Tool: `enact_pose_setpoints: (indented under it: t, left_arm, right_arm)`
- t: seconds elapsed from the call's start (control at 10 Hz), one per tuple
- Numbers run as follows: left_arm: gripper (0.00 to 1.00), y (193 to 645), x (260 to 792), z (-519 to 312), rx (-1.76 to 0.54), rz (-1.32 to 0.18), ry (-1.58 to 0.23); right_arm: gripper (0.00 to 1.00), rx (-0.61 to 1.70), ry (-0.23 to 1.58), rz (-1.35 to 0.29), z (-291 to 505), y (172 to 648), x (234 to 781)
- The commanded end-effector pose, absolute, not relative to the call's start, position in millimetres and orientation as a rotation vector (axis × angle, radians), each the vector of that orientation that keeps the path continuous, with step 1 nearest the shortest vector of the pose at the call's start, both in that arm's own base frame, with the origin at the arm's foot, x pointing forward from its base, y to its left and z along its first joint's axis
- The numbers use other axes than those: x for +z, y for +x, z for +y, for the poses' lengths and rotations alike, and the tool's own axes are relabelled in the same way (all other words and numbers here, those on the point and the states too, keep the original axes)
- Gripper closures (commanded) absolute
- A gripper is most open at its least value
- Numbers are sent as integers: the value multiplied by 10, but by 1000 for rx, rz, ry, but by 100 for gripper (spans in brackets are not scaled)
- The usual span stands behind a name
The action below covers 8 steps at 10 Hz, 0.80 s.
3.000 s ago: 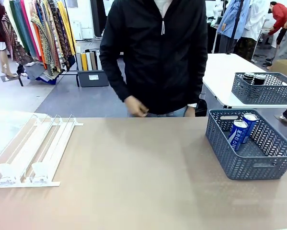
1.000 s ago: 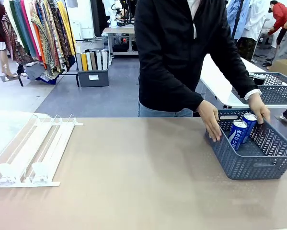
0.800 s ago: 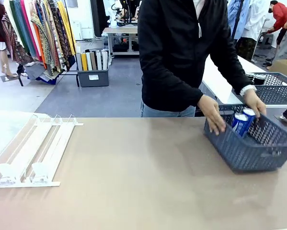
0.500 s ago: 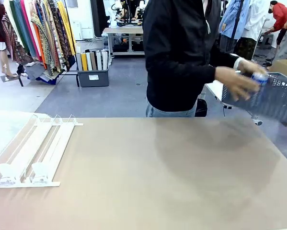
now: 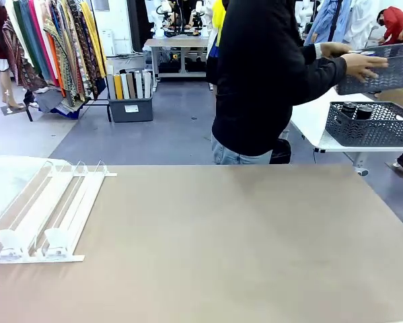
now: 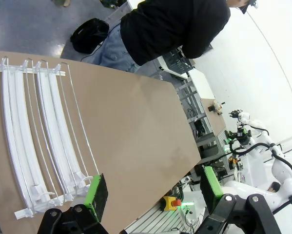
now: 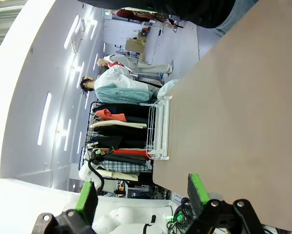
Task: Retrieve and store the cans from the dispenser.
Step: Pick up one can from the Automatic Can Dispenser and place it in the middle of the table.
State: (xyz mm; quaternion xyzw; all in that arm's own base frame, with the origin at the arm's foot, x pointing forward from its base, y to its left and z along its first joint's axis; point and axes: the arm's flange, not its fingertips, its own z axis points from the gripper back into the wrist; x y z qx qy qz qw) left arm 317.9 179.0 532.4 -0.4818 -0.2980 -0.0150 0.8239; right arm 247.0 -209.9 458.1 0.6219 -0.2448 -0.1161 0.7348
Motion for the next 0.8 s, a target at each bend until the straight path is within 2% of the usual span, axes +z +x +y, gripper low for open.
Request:
enact_pose_setpoints:
  t: [0.0, 0.7]
  left_arm:
    - [0, 3176, 5343, 1789, -39, -647, -1036]
    - [0, 3176, 5343, 1789, -39, -647, -1036]
  right_arm:
    - [0, -237, 1372, -555, -2105, 2472, 4592]
    - [0, -237, 1372, -555, -2105, 2472, 4592]
